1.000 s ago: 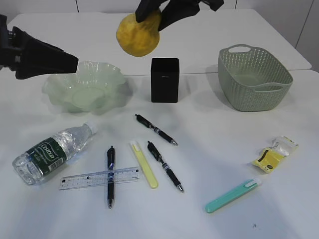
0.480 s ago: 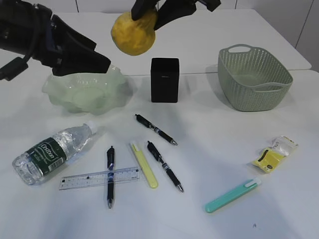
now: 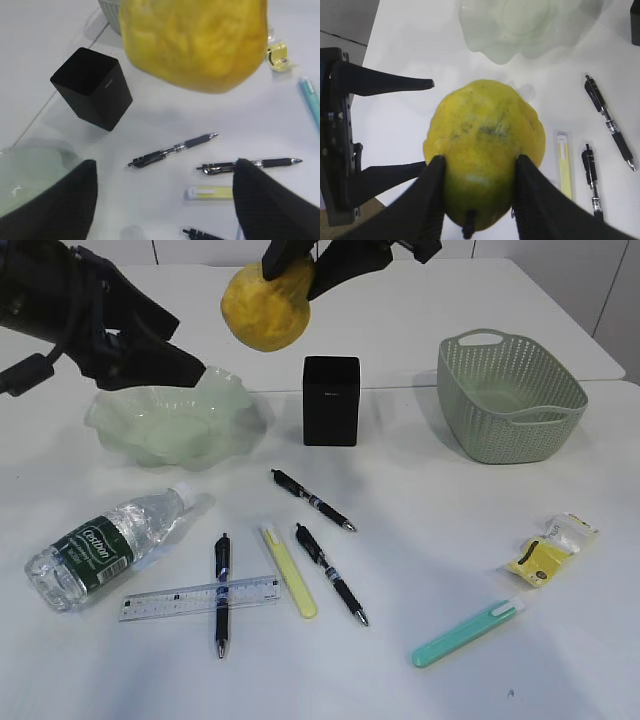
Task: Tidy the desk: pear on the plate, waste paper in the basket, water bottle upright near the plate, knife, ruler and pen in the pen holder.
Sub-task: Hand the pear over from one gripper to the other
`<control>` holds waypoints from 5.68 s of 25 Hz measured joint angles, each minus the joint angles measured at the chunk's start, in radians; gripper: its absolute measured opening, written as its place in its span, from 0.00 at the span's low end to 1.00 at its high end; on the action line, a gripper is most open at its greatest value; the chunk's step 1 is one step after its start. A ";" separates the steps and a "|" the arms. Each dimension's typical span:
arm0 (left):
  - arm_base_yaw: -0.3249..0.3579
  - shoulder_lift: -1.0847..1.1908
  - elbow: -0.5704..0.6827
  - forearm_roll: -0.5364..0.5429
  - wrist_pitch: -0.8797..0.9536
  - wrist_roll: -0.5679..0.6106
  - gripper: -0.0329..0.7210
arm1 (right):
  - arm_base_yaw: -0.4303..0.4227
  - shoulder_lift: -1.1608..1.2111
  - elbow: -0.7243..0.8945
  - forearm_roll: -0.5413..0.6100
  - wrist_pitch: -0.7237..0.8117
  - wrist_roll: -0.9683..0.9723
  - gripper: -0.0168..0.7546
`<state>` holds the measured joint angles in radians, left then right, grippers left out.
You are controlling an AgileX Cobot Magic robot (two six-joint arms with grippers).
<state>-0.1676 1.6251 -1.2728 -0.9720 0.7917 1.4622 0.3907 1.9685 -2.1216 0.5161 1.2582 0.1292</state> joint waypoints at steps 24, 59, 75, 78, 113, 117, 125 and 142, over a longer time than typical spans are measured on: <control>-0.123 0.000 -0.006 0.102 -0.222 0.022 0.82 | 0.000 0.034 0.000 0.017 0.000 0.000 0.43; -0.193 0.001 -0.006 -0.071 -0.254 0.026 0.78 | 0.000 0.052 -0.001 0.031 0.001 0.000 0.43; -0.193 0.048 -0.014 -0.101 -0.241 0.026 0.83 | 0.000 0.059 0.001 0.015 0.011 0.000 0.43; -0.193 0.050 -0.014 -0.103 -0.241 0.026 0.83 | 0.000 0.063 0.001 0.015 0.011 0.000 0.43; -0.193 0.060 -0.014 -0.123 -0.215 0.021 0.92 | 0.000 0.065 0.001 0.043 0.025 0.000 0.43; -0.193 0.068 -0.014 -0.127 -0.215 0.021 0.88 | 0.000 0.065 0.001 0.039 0.025 0.000 0.43; -0.193 0.068 -0.014 -0.131 -0.215 0.018 0.81 | 0.000 0.065 0.001 0.039 0.025 0.000 0.43; -0.193 0.068 -0.014 -0.133 -0.207 0.012 0.75 | 0.000 0.065 0.001 0.039 0.029 0.006 0.43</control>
<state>-0.3606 1.6928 -1.2864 -1.1049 0.5845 1.4738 0.3912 2.0335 -2.1204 0.5547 1.2873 0.1349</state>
